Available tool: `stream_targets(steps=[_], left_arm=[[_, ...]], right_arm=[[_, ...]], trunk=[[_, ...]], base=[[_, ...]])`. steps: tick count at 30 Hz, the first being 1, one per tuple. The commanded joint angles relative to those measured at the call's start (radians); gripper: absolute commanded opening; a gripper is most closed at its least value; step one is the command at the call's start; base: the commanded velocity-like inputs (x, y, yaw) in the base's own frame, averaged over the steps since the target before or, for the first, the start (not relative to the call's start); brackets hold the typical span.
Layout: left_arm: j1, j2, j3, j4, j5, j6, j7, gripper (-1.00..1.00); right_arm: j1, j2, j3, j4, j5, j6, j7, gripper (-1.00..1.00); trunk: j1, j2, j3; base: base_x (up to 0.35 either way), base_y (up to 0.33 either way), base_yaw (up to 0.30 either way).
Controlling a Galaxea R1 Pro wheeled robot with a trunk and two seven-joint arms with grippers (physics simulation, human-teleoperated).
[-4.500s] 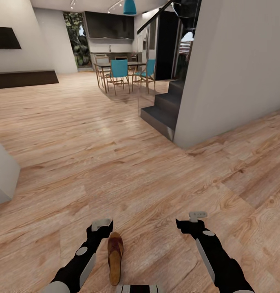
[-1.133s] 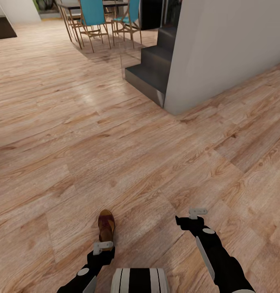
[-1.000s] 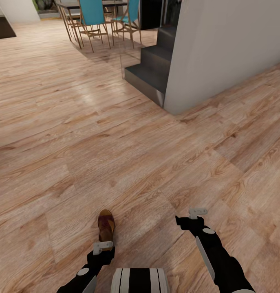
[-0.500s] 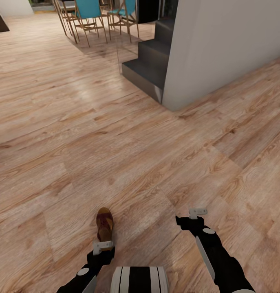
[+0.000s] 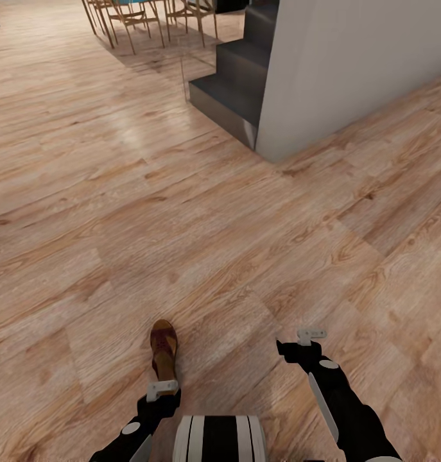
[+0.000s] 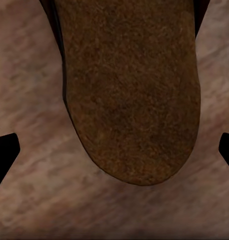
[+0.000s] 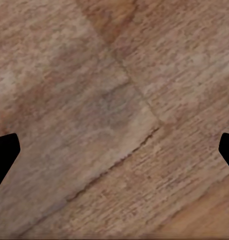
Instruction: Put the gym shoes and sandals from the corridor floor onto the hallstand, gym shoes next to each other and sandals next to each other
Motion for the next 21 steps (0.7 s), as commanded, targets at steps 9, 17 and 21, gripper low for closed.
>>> stream_targets(steps=[9,17,21], left_arm=[[0.000,0.000,-0.001,0.000,0.009,-0.010,0.000,1.00],[0.000,0.000,-0.001,0.000,0.008,-0.114,0.001,1.00],[0.000,0.000,-0.002,0.000,0.008,-0.125,0.001,1.00]], right_arm=[[0.000,0.000,0.000,-0.001,0.002,0.005,0.001,1.00],[0.000,0.000,0.000,-0.001,0.001,0.005,0.001,1.00],[0.000,0.000,0.000,-0.001,0.001,0.005,0.001,1.00]], trunk=[[0.001,-0.001,-0.013],[0.001,-0.001,-0.013],[0.001,-0.001,-0.013]], base=[[0.000,0.000,-0.036],[0.000,0.000,-0.002],[0.000,0.000,0.000]])
